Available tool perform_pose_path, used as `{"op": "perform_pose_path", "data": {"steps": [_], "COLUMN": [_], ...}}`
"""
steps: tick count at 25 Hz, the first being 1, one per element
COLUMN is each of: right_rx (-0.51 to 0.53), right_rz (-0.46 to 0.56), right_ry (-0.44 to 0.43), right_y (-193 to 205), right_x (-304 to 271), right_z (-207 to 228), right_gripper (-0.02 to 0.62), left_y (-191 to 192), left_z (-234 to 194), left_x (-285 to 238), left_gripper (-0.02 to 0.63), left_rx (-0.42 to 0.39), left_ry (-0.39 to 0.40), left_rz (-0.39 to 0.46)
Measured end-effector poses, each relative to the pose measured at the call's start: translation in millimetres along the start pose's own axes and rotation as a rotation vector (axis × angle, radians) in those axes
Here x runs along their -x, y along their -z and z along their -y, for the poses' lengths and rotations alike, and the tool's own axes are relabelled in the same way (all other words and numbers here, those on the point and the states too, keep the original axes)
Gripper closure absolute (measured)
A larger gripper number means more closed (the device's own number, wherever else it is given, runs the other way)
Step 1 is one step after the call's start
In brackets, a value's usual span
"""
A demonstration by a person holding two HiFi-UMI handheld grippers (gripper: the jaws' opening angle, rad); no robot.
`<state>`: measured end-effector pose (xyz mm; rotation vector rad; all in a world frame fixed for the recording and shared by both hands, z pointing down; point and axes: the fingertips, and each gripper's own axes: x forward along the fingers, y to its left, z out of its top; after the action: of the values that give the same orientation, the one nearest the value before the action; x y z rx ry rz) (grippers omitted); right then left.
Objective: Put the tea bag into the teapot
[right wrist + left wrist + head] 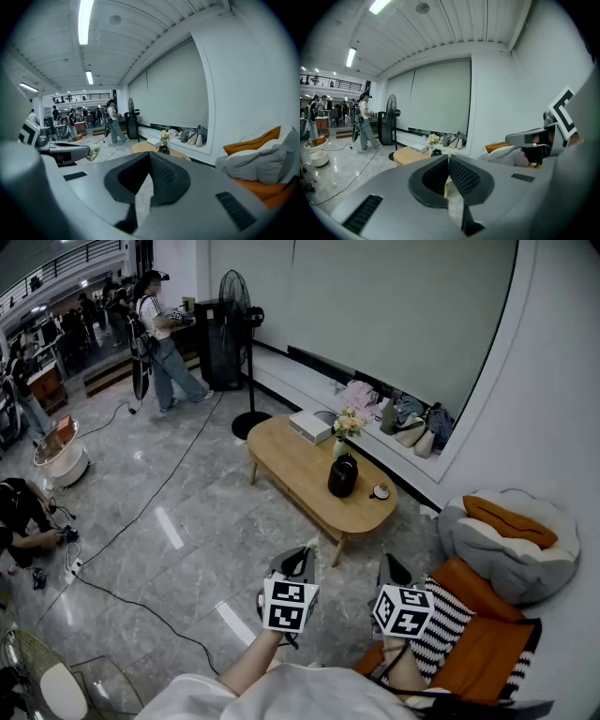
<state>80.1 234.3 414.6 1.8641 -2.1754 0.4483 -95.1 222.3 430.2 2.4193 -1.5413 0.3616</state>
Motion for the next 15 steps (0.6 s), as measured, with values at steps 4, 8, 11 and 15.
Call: {"op": "perform_pose_path", "data": {"steps": [4, 8, 11, 15], "right_rx": [0.000, -0.002, -0.008, -0.041], "right_rz": [-0.004, -0.007, -0.003, -0.006], "right_ry": [-0.002, -0.002, 0.000, -0.002], "right_y": [0.2, 1.9, 2.2, 4.3], "right_x": [-1.8, -3.6, -7.2, -13.1], "right_z": [-2.9, -9.5, -16.3, -29.5], "right_gripper": [0.561, 0.561, 0.561, 0.561], "left_y": [-1.6, -1.0, 0.0, 1.1], "left_z": [-2.0, -7.2, -15.4, -27.8], "left_x": [-1.1, -1.8, -2.5, -0.4], "left_gripper": [0.589, 0.589, 0.589, 0.589], "left_rx": [-0.014, -0.014, -0.005, -0.002], "left_ry": [0.003, 0.007, 0.010, 0.023], "left_rz": [0.001, 0.002, 0.000, 0.000]}}
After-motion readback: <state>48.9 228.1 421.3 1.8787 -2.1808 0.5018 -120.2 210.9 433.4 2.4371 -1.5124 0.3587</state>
